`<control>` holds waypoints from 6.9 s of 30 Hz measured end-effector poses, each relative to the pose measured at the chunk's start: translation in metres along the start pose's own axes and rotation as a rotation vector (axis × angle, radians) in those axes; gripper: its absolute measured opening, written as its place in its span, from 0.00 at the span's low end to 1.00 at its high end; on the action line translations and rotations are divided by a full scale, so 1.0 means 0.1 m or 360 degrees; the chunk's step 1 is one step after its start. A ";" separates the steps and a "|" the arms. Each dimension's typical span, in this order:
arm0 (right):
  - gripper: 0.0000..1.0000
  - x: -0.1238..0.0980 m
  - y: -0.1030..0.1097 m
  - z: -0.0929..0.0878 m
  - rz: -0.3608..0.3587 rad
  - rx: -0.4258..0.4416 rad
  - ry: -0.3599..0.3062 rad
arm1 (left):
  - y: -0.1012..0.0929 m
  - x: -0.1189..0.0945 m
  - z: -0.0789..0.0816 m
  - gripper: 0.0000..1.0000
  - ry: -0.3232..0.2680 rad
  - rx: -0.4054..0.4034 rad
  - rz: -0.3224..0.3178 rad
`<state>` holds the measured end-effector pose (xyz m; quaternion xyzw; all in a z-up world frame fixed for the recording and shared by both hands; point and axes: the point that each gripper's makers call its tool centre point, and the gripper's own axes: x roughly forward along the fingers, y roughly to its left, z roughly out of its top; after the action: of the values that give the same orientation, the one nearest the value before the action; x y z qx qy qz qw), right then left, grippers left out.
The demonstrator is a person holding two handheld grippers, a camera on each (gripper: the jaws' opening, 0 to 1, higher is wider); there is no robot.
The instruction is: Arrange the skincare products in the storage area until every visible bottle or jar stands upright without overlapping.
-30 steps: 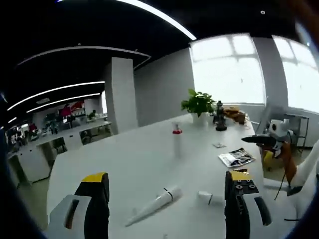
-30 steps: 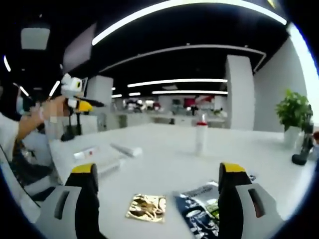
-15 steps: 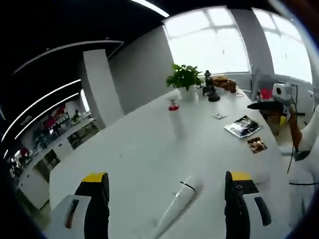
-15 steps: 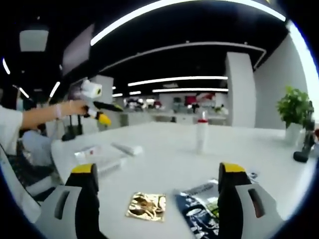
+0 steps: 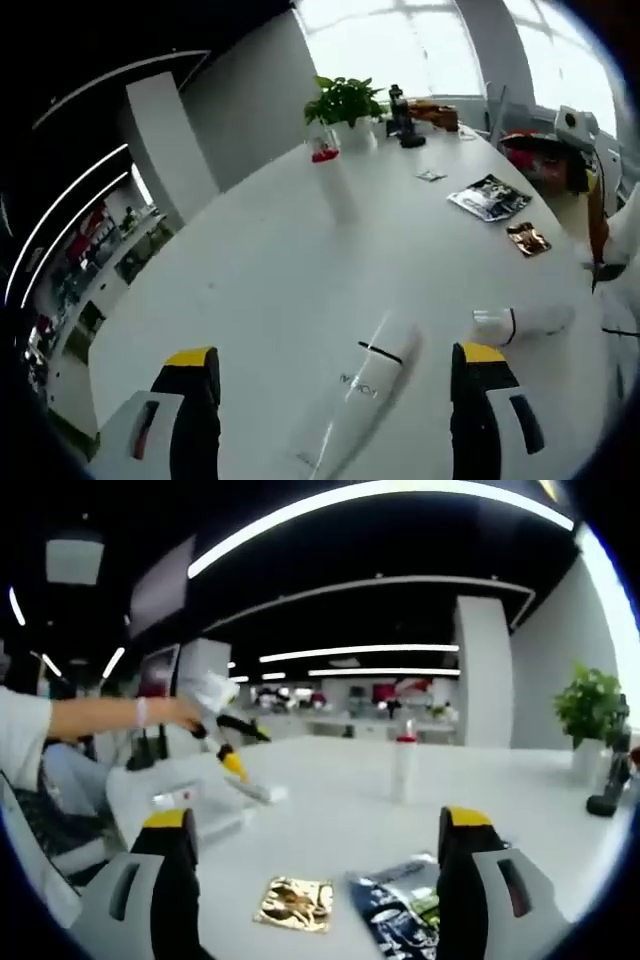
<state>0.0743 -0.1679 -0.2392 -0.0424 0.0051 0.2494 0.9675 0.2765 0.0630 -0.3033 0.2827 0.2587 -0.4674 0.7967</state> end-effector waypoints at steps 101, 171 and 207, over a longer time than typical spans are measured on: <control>0.91 0.25 0.58 -0.02 0.0226 0.0036 0.0027 | -0.35 -1.04 1.07 0.28 -0.1172 -0.0544 0.0182; 0.11 1.36 1.38 0.24 0.0254 0.0027 -0.0238 | -1.33 -1.42 1.42 0.29 -0.1444 -0.0606 0.0143; 0.06 1.16 0.64 0.26 -0.0297 -0.1118 0.0106 | -1.19 -1.39 0.70 0.55 -0.1305 -0.0417 0.0605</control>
<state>0.1448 -0.0544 -0.2219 -0.3805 -0.0533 0.1449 0.9118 0.1215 0.0503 -0.1849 0.0143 -0.0769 -0.3497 0.9336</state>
